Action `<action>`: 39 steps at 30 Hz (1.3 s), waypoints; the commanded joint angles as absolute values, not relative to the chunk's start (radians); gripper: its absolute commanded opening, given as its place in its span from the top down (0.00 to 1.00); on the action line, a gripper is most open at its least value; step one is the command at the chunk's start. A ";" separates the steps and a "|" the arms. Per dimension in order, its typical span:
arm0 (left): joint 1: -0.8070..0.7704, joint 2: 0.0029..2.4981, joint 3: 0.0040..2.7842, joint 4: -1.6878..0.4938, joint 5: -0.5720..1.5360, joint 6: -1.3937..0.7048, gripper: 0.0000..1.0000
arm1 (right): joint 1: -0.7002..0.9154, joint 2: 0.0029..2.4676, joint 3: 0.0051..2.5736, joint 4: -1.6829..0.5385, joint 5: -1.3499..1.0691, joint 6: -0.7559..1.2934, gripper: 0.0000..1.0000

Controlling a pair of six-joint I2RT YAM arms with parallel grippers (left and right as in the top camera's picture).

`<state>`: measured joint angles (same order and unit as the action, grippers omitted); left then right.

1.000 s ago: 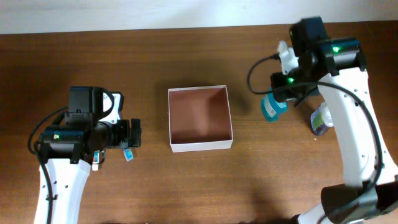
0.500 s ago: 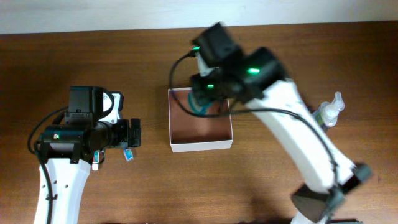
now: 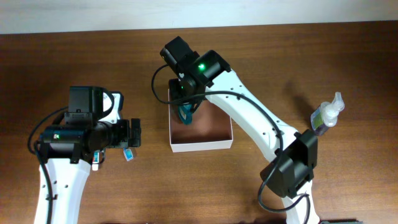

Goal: Pack container
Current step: 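Carry mouthwash bottle with right gripper and lower it into box, then release mouthwash, move right gripper to clear soap bottle and grasp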

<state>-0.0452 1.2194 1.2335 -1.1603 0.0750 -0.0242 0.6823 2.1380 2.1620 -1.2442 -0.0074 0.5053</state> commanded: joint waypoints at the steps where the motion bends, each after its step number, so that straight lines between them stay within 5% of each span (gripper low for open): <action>1: -0.041 1.220 1.250 -1.160 0.071 -0.034 0.00 | 0.680 2.164 2.178 -1.223 0.008 0.530 0.96; 8: -0.041 1.220 1.250 -1.161 0.071 -0.034 0.00 | 0.680 2.185 2.177 -1.214 0.009 0.529 0.93; 9: -0.041 1.220 1.250 -1.161 0.071 -0.034 0.00 | 0.681 2.185 2.177 -1.214 0.008 0.529 0.76; 11: -0.041 1.220 1.250 -1.161 0.071 -0.034 0.00 | 0.680 2.185 2.177 -1.214 0.009 0.529 0.57; 26: -0.041 1.220 1.250 -1.161 0.071 -0.034 0.00 | 0.626 1.992 2.261 -1.360 0.156 0.390 0.24; 39: -0.041 1.220 1.250 -1.161 0.071 -0.033 0.00 | -0.103 1.774 2.248 -1.694 0.131 0.211 0.11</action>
